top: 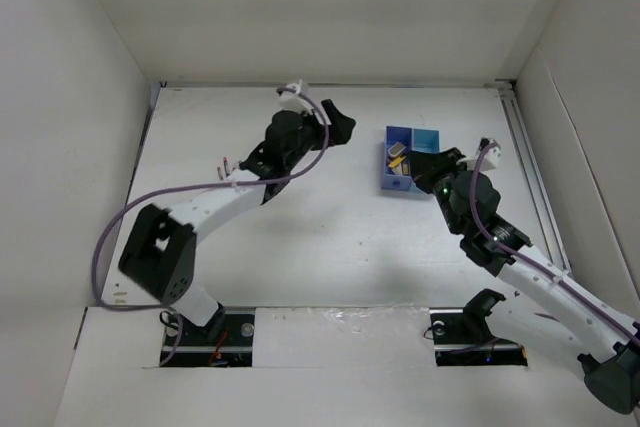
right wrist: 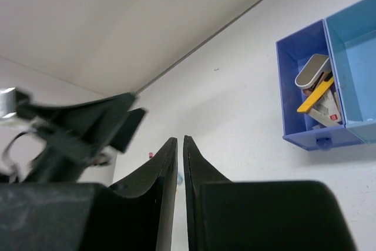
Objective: Sort the stationery into containers
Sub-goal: Pick up the pen from the center of the board, then place the pen in the storage box, then pick up the pen from the center of the board.
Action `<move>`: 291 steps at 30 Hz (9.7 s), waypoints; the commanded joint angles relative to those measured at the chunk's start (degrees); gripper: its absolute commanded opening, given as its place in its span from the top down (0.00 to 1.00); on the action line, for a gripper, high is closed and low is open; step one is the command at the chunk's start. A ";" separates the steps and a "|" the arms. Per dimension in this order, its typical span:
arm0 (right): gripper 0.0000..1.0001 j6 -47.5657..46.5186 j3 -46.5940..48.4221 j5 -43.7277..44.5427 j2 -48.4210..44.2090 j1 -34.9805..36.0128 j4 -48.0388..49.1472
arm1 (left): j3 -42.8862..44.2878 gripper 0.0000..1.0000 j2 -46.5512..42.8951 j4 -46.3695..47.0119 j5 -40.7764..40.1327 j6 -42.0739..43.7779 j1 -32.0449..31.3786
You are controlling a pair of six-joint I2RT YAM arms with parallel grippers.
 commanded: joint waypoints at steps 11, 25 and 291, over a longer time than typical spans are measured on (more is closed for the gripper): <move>0.80 -0.87 2.51 -2.36 4.50 0.58 2.65 | -19.89 0.77 -18.67 -6.13 -12.26 -4.80 7.78; 0.81 -2.54 5.49 -7.72 9.86 0.58 2.65 | -19.64 0.55 -11.04 -13.01 -20.37 -17.63 16.04; 0.62 -11.06 88.81 -19.76 98.46 18.86 -30.58 | -38.18 0.56 -89.34 -21.02 -28.11 -9.81 3.91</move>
